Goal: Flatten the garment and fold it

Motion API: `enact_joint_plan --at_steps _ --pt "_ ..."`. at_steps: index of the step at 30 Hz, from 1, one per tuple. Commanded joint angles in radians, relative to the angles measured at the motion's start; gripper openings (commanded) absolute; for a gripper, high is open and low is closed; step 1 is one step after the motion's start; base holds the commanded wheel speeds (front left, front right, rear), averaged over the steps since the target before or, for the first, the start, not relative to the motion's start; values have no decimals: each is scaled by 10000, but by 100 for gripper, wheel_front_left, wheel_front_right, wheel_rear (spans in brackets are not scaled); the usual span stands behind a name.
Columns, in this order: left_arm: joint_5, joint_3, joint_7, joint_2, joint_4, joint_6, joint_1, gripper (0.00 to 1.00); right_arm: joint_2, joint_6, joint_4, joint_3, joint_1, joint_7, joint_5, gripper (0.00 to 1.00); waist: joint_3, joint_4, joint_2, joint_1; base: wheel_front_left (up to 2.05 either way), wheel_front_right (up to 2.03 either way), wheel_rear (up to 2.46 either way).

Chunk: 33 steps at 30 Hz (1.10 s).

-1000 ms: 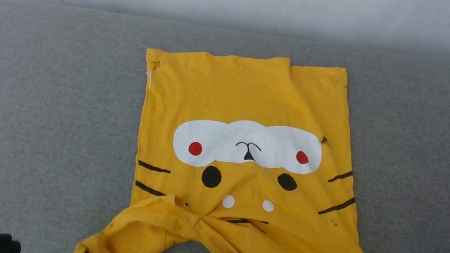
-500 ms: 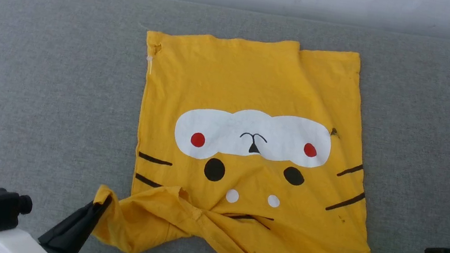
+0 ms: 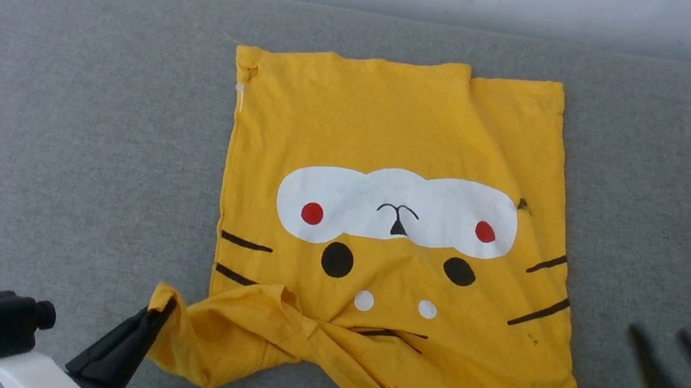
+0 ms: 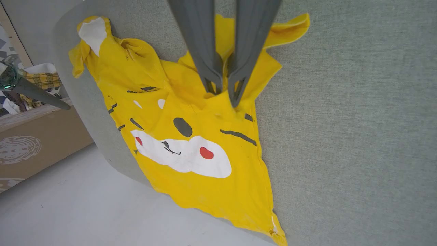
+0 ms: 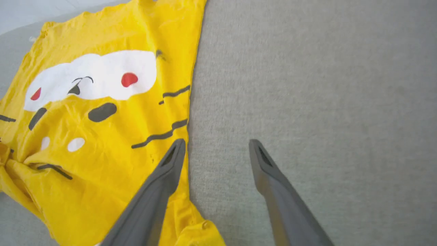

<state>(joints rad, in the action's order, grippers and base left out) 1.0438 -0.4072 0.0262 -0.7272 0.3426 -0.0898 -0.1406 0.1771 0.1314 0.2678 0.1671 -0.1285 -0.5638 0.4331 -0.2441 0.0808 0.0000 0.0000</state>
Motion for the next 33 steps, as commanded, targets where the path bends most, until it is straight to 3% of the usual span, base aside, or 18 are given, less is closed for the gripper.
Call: enact_joint_plan --at_steps 1,5,9,15,20,26,33 --pt "-102 6 71 51 6 52 115 0 114 -7 466 157 457 -33 -182 100 -100 35 0 0 0 0 0" --pt "-180 34 173 59 81 149 260 0 360 -7 1770 232 1895 -309 -782 100 -492 132 0 0 0 0 0" --pt "-324 32 191 16 183 318 584 0 610 -7 1835 -200 4024 -716 -1250 100 -1146 273 0 0 0 0 0" --pt "-474 -62 161 110 175 682 1306 0 650 -7 194 -842 7252 -1305 -2118 100 -2265 606 0 0 0 0 0" --pt "-597 -230 125 269 -4 1029 1927 0 245 -7 -1595 -520 9155 -1756 -2848 100 -3101 914 0 0 0 0 0" --pt "-715 -441 130 522 -343 1383 2571 0 -19 -7 -3200 -53 10001 -3131 -3809 100 -3768 1240 0 0 0 0 0" --pt "-735 -661 167 764 -775 1672 3055 0 -273 -7 -3626 204 10019 -4081 -4160 100 -4181 1492 0 0 0 0 0"
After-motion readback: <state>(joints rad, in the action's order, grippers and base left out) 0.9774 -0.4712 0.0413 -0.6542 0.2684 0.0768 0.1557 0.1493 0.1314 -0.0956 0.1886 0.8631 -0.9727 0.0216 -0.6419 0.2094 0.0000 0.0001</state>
